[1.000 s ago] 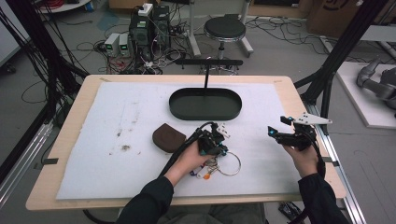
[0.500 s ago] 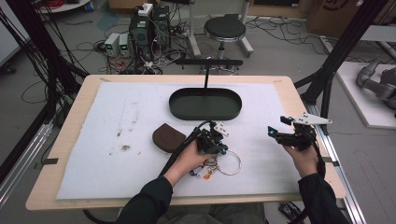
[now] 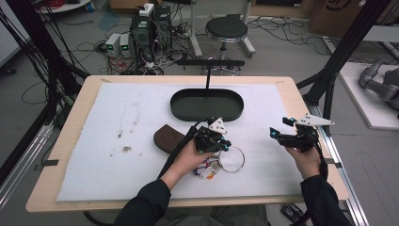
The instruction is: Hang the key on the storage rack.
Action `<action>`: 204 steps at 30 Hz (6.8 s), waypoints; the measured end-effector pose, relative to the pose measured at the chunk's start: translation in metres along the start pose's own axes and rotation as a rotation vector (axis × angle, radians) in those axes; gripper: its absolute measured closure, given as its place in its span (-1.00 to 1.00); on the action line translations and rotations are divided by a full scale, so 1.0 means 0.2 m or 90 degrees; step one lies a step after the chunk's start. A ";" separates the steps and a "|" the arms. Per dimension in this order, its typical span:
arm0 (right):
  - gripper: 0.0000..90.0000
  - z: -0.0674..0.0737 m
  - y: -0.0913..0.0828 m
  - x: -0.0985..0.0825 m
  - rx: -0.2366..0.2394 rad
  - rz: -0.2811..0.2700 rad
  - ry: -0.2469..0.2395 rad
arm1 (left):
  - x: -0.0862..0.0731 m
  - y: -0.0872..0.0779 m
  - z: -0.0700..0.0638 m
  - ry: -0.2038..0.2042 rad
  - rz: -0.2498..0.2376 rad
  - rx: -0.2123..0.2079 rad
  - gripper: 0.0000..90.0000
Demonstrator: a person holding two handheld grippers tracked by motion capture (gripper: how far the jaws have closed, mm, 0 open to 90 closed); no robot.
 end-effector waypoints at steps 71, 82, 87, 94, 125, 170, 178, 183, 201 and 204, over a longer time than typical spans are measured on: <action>-0.40 0.01 0.02 0.00 0.002 0.003 -0.002 | -0.05 -0.34 -0.05 0.044 -0.119 -0.045 0.92; -0.40 0.00 0.02 0.01 0.001 0.001 -0.003 | -0.05 -0.49 0.02 0.024 -0.158 -0.001 0.92; -0.40 0.01 0.02 0.01 0.003 0.003 0.000 | -0.05 -0.56 0.05 0.013 -0.180 0.021 0.92; -0.40 0.00 0.02 0.01 0.002 0.003 0.000 | -0.05 -0.65 0.11 -0.003 -0.203 0.047 0.92; -0.40 0.00 0.03 0.01 0.000 0.005 -0.002 | -0.07 -0.89 0.46 -0.094 -0.245 0.168 0.92; -0.40 0.00 0.04 0.01 0.002 0.011 -0.003 | -0.16 -0.80 0.81 -0.226 -0.206 0.280 0.92; -0.40 0.00 0.04 0.01 0.002 0.012 -0.004 | -0.17 -0.81 0.83 -0.237 -0.217 0.287 0.92; -0.40 0.00 0.04 0.01 0.003 0.010 -0.004 | -0.17 -0.79 0.83 -0.242 -0.217 0.286 0.92; -0.40 0.00 0.04 0.01 0.004 0.012 -0.008 | -0.18 -0.76 0.86 -0.256 -0.195 0.290 0.92; -0.40 0.00 0.04 0.01 0.005 0.012 -0.008 | -0.19 -0.74 0.86 -0.260 -0.193 0.291 0.92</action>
Point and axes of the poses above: each handheld gripper's, and its own axes: y roughly forward along the jaws, x roughly out of its top, z roughly to its left, the point moved 2 cm from there along y, roughly forward along the jaws, and after that the axes turned 12 degrees about z, right-handed, at the moved point
